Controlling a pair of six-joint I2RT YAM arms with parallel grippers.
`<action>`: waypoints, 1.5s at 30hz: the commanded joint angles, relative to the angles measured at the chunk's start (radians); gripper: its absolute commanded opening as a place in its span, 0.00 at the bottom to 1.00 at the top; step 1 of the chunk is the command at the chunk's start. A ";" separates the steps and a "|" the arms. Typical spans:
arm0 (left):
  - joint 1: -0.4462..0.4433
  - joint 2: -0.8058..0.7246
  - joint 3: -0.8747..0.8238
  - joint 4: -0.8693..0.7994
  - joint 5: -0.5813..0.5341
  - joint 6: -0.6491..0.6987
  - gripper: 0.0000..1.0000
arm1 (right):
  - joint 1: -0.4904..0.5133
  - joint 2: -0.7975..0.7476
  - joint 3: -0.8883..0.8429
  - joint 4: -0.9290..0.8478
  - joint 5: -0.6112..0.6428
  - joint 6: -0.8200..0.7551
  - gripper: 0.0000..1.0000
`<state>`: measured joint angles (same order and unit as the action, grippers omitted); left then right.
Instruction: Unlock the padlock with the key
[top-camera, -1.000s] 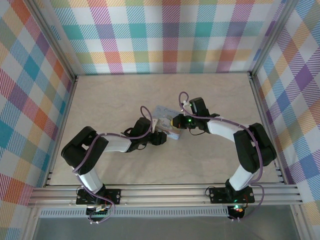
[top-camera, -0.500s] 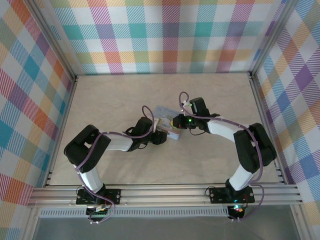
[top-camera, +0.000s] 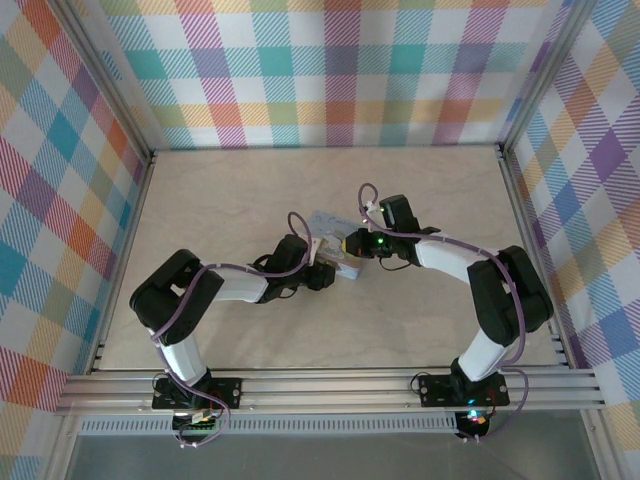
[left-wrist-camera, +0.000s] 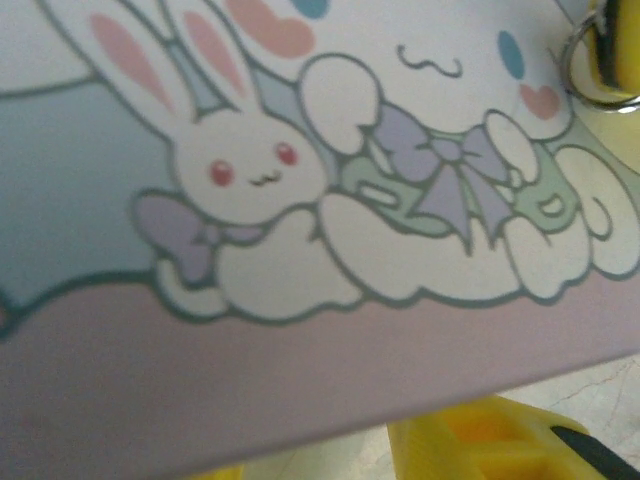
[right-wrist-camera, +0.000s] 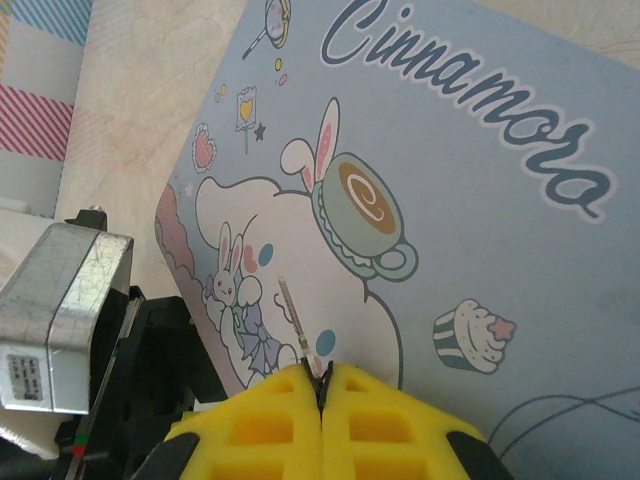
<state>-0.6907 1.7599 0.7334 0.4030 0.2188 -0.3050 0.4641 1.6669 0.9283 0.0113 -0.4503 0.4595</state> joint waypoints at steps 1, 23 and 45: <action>-0.017 0.009 0.026 0.034 0.013 0.012 0.39 | -0.001 0.018 -0.029 -0.107 0.022 -0.007 0.00; -0.021 0.025 0.041 0.043 0.017 -0.022 0.35 | 0.004 0.019 -0.026 -0.104 0.022 -0.007 0.00; -0.030 -0.039 0.059 -0.027 0.003 -0.116 0.25 | 0.008 -0.082 -0.052 -0.028 0.057 -0.030 0.00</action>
<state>-0.7002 1.7756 0.7582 0.3908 0.2180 -0.3725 0.4660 1.6329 0.9047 0.0090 -0.4316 0.4557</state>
